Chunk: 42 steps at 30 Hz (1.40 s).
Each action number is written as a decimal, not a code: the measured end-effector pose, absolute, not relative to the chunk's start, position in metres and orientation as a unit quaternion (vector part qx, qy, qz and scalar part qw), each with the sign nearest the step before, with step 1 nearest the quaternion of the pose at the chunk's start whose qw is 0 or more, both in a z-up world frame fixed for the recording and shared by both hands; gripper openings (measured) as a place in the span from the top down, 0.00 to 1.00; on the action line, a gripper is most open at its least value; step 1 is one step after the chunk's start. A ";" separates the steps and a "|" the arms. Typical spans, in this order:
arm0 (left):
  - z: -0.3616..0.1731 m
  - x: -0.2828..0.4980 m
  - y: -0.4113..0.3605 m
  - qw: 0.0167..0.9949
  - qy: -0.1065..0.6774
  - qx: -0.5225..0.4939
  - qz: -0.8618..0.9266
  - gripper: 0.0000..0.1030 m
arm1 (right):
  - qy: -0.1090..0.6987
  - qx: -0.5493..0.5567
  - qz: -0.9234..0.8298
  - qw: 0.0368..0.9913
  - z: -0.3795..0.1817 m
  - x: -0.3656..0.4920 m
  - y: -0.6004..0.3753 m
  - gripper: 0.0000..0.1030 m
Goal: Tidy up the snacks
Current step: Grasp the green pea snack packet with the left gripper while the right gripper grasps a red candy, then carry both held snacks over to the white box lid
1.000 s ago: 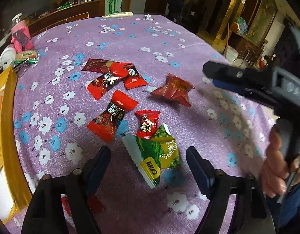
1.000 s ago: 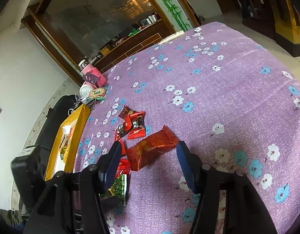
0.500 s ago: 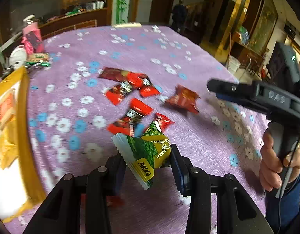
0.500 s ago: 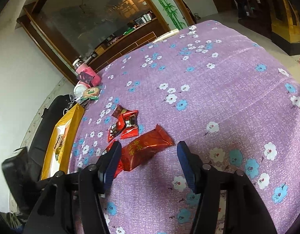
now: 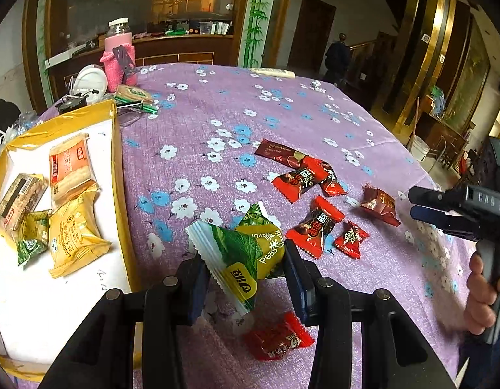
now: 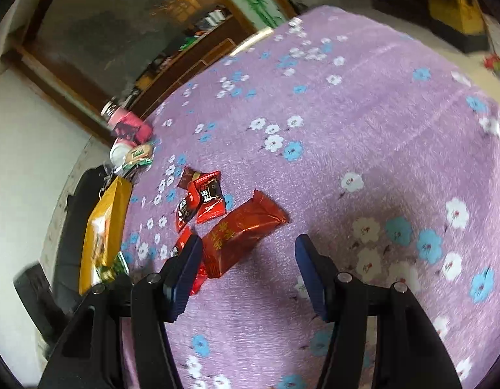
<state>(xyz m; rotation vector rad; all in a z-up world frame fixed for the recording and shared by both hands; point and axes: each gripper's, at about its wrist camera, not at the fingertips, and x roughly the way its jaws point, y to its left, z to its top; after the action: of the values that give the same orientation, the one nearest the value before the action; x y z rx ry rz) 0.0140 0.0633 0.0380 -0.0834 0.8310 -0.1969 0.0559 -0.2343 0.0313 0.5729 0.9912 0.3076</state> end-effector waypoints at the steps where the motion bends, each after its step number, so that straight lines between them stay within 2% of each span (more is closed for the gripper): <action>1: 0.038 0.014 0.063 0.911 0.400 -0.040 -0.097 0.57 | 0.478 0.277 0.140 0.822 0.030 0.060 -0.231 0.43; 9: 0.043 0.008 0.066 0.917 0.385 -0.040 -0.099 0.57 | 0.519 0.259 0.068 0.812 0.021 0.093 -0.202 0.43; 15: 0.041 0.012 0.068 0.915 0.388 -0.046 -0.098 0.57 | 0.514 0.096 0.055 0.851 0.022 0.090 -0.150 0.44; 18: 0.040 0.011 0.068 0.915 0.388 -0.045 -0.097 0.57 | 0.490 0.047 0.044 0.869 0.019 0.081 -0.141 0.51; 21: 0.039 0.012 0.066 0.915 0.389 -0.041 -0.098 0.57 | 0.464 0.024 0.045 0.884 0.017 0.072 -0.143 0.70; 29: 0.036 0.014 0.064 0.914 0.393 -0.035 -0.096 0.57 | 0.385 0.001 0.103 0.917 0.040 0.051 -0.131 0.71; 42: 0.037 0.013 0.066 0.917 0.389 -0.034 -0.086 0.57 | 0.331 -0.067 0.181 0.924 0.052 0.024 -0.084 0.71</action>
<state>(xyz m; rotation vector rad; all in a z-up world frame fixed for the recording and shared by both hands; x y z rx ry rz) 0.0128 0.0665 0.0370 -0.0691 0.7994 -0.1766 0.0237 -0.0839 0.0521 -0.1378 0.6789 0.3714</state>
